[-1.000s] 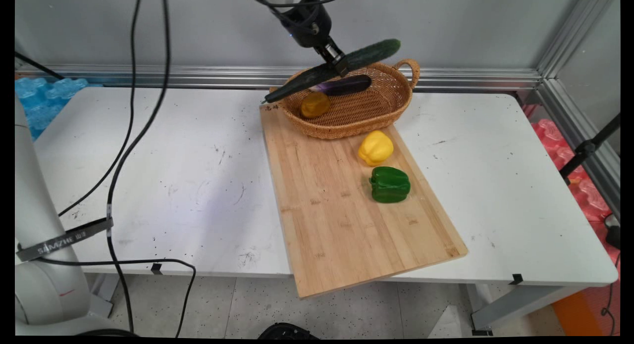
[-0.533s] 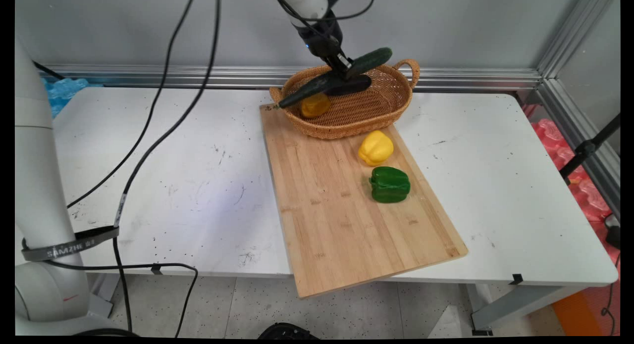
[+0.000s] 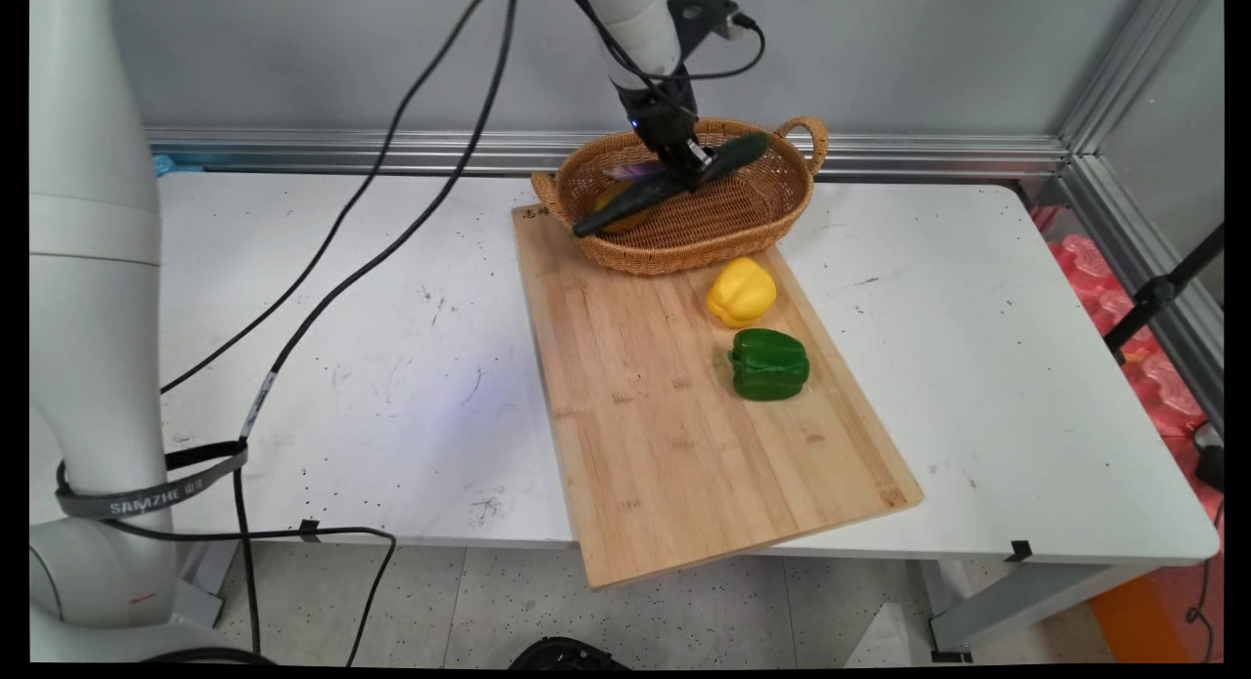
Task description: Place the picked object in the vegetable basket
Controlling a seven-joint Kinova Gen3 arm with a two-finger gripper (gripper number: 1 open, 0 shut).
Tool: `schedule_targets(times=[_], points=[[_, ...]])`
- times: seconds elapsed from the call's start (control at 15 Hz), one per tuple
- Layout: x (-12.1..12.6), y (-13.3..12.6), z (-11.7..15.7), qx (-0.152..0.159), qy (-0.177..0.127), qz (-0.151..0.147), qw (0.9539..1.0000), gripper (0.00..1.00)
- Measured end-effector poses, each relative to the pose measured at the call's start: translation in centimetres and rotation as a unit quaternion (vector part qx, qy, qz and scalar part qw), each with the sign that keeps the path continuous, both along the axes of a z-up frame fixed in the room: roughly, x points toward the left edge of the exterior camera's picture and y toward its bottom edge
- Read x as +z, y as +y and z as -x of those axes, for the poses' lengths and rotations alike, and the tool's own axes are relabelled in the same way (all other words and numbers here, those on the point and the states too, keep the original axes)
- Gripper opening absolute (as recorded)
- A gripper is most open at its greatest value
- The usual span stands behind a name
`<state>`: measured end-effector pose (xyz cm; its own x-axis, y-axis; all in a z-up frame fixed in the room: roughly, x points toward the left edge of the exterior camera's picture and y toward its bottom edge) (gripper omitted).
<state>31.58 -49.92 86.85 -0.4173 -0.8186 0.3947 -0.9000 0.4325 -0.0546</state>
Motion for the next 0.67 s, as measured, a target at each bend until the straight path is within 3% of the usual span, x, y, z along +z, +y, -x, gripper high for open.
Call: schedule_targets(times=[0.2,0.27,0.67], points=[[-1.2,-1.1,0.7,0.002,-0.006,-0.012,0.9999,0.00],[-1.5,-1.2,0.8,0.003,-0.007,-0.014,0.9999,1.00],[-2.1,-2.5,1.5,-0.007,-0.015,-0.016,0.9997,1.00]])
